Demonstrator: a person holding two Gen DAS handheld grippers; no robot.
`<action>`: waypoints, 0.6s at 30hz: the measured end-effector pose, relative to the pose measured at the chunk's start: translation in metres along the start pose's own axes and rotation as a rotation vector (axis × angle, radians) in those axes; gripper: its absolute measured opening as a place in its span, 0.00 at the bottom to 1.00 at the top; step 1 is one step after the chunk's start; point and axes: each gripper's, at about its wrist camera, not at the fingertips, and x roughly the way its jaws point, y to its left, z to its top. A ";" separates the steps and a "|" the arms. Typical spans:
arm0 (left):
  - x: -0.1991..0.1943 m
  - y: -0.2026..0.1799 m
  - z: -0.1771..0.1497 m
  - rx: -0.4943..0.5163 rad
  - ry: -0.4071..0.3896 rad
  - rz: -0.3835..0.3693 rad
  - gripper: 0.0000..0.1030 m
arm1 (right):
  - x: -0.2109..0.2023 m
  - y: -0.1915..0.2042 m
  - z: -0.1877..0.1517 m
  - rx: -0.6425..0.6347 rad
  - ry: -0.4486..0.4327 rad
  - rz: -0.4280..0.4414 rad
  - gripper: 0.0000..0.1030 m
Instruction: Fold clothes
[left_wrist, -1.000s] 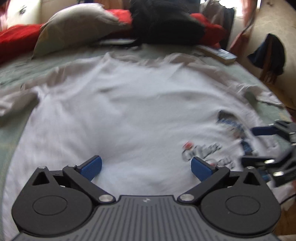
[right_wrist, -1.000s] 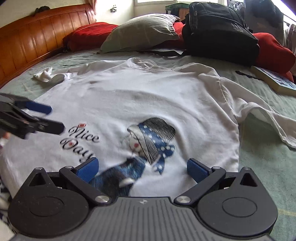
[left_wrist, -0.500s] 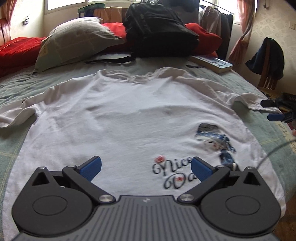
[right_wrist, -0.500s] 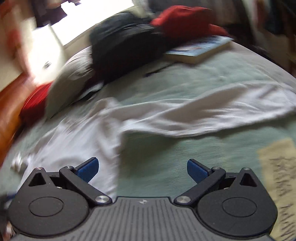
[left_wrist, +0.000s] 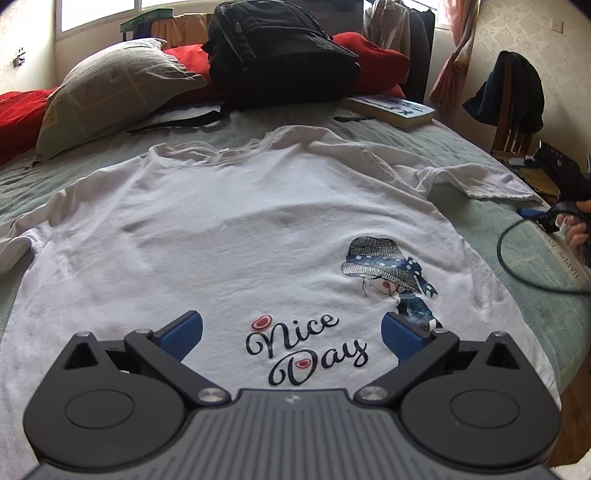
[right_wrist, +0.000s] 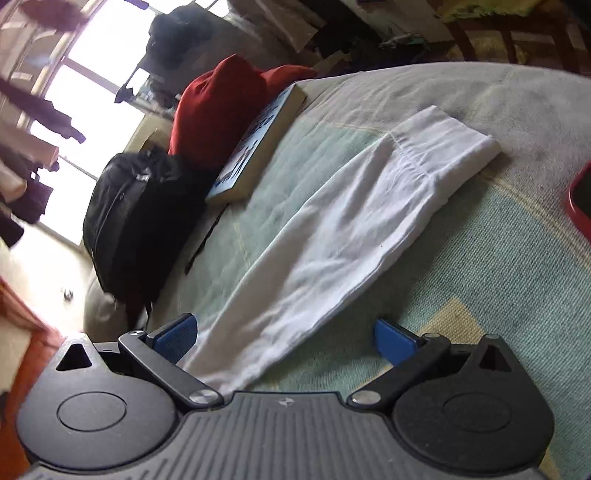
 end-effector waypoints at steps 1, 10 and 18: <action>0.000 0.000 -0.001 -0.003 -0.001 0.000 0.99 | 0.003 0.000 0.002 0.001 -0.002 -0.003 1.00; 0.002 0.003 -0.005 -0.012 0.013 0.020 0.99 | 0.019 -0.024 0.039 0.129 -0.114 0.027 1.00; 0.003 0.008 -0.005 -0.027 0.017 0.038 0.99 | 0.038 -0.042 0.075 0.200 -0.213 -0.006 0.89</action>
